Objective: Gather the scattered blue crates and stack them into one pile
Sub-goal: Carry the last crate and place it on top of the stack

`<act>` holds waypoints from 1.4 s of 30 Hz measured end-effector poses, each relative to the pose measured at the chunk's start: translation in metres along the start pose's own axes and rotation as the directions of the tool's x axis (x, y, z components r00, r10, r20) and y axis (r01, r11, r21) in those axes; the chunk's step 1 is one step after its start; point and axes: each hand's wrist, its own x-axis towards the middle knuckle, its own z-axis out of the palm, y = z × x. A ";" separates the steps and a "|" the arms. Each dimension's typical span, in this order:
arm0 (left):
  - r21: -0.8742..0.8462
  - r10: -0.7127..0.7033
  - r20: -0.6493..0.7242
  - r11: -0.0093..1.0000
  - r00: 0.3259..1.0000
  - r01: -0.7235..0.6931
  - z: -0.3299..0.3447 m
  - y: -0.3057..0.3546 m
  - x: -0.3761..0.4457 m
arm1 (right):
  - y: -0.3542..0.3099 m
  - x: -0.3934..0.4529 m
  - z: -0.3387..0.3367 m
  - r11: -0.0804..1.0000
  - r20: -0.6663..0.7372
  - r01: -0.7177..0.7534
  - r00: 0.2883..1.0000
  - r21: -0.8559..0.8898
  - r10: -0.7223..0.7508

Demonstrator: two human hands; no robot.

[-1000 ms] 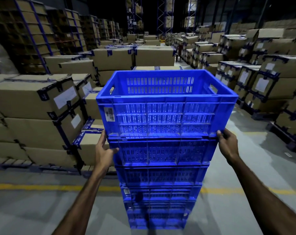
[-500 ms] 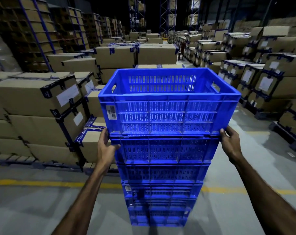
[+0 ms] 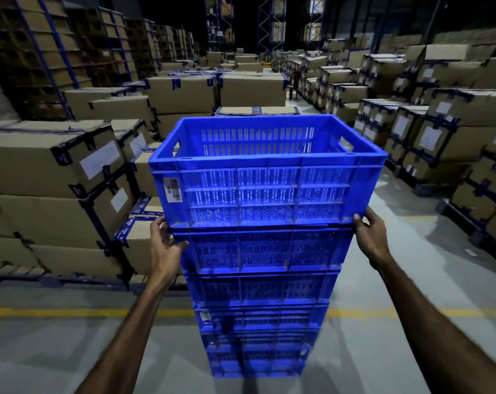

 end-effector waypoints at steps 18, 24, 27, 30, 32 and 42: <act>0.018 -0.003 0.011 1.000 1.000 0.003 0.000 0.003 -0.001 | 0.022 0.001 -0.001 0.997 -0.102 -0.078 0.992 -0.024 0.075; 0.042 -0.004 0.008 0.999 1.000 0.004 0.001 0.005 -0.002 | 0.025 0.002 -0.004 0.996 -0.065 -0.071 0.996 -0.048 0.068; 0.041 -0.018 0.001 0.999 1.000 0.018 0.001 0.008 -0.004 | 0.026 0.003 -0.005 0.996 -0.057 -0.072 0.996 -0.058 0.069; 0.054 -0.034 0.005 0.998 0.999 0.033 0.000 0.009 -0.003 | 0.026 0.004 -0.006 0.994 -0.027 -0.087 0.996 -0.063 0.086; 0.059 -0.047 0.013 0.997 0.999 0.047 -0.001 0.010 -0.001 | 0.016 -0.002 -0.007 0.995 -0.017 -0.092 0.996 -0.042 0.091; 0.213 0.121 -0.212 0.974 0.970 -0.076 -0.002 0.047 -0.001 | -0.014 -0.061 0.017 0.981 -0.323 0.028 0.942 -0.194 -0.091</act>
